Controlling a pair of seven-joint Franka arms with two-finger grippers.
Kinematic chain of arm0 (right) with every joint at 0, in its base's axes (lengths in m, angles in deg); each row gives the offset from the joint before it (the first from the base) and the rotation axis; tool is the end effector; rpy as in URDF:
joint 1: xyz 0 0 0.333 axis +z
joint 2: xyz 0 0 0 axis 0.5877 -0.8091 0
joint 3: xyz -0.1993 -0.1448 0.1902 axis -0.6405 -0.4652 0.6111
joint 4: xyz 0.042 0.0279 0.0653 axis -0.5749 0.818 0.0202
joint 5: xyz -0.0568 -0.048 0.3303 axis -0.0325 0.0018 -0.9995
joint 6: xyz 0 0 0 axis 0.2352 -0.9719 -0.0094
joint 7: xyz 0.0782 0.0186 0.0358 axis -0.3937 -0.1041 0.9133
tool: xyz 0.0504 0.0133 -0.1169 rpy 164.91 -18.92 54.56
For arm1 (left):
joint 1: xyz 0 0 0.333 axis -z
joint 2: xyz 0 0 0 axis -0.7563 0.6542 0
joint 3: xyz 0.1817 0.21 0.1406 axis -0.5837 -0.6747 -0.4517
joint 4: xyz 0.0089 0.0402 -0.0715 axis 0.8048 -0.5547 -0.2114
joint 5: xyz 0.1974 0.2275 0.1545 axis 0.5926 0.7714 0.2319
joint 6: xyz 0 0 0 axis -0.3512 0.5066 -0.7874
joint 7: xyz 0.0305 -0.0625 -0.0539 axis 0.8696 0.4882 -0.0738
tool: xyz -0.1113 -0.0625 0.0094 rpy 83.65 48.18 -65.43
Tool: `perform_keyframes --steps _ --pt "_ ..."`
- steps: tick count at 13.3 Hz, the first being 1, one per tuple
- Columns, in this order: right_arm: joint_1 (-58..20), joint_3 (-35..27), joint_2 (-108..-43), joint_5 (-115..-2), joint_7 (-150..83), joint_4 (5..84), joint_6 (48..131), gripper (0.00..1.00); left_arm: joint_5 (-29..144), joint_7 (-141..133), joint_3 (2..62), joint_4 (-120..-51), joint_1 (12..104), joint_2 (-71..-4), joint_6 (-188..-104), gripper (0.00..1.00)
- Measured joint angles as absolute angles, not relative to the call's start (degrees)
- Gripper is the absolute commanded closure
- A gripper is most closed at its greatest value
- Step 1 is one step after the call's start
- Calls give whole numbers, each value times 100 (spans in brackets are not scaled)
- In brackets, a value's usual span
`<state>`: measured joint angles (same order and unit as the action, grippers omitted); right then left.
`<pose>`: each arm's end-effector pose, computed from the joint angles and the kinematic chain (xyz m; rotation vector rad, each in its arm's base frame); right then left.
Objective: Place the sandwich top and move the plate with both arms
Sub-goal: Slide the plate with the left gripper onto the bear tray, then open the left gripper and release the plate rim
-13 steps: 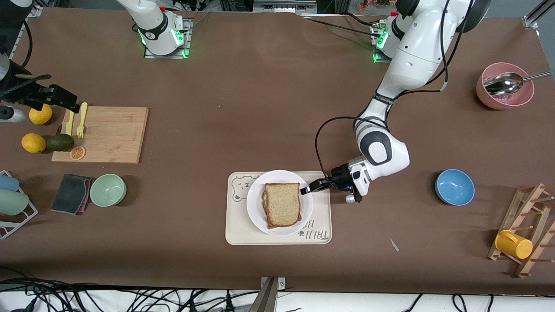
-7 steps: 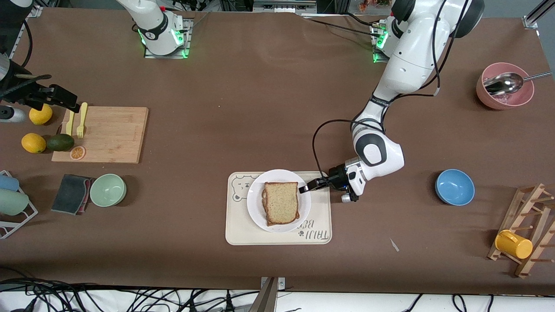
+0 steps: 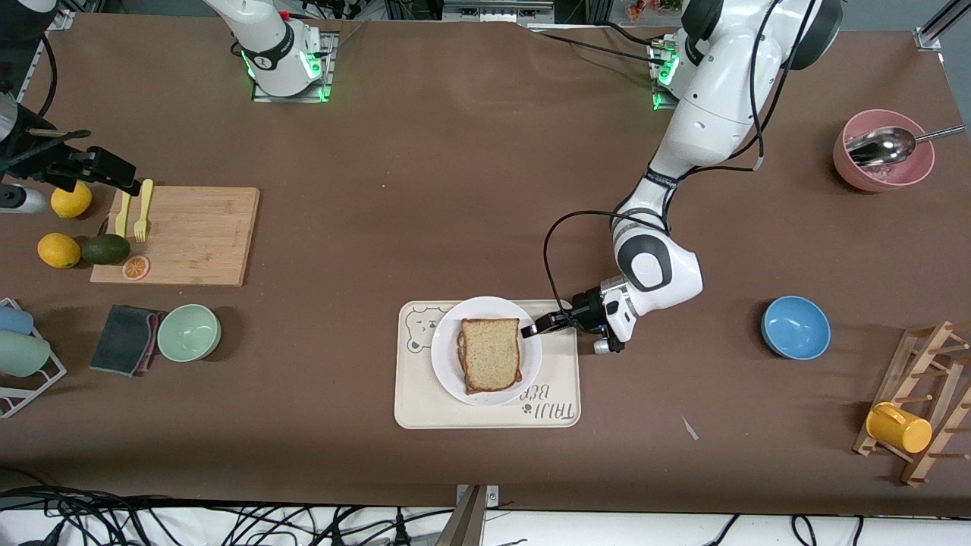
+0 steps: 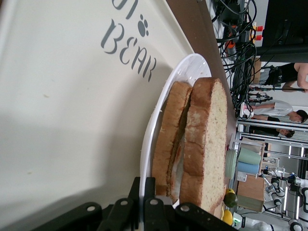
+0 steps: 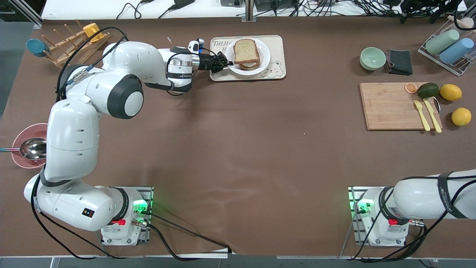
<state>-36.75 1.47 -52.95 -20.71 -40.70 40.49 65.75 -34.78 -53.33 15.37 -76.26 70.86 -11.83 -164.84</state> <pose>0.5004 -0.0082 0.5646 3.1248 -0.0780 -0.0908 0.6004 -0.2842 0.1424 2.0194 0.3554 0.1296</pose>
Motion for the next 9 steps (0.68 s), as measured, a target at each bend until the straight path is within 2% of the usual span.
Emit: perform_keyframes --steps 4,5,6,7,8,9 --pt "-3675 147 -5290 -2072 -4070 4049 6570 0 -3478 -5333 1423 -7580 7091 -1126 -16494 100" --pt "-3675 147 -5290 -2072 -4070 4049 6569 0 -3478 -5333 1398 -7559 7091 -1101 -16493 96" --pt "-3675 147 -5290 -2072 -4070 4049 6569 0 -3478 -5333 1392 -7539 7092 -1083 -16490 74" --pt "-3675 147 -5290 -2072 -4070 4049 6569 0 -3478 -5333 1392 -7529 7092 -1078 -16490 59" --pt "-3675 147 -5290 -2072 -4070 4049 6568 0 -3478 -5333 1393 -7516 7094 -1077 -16486 39" --pt "-3675 147 -5289 -2072 -4070 4049 6568 0 -3478 -5333 1394 -7495 7104 -1078 -16482 33"
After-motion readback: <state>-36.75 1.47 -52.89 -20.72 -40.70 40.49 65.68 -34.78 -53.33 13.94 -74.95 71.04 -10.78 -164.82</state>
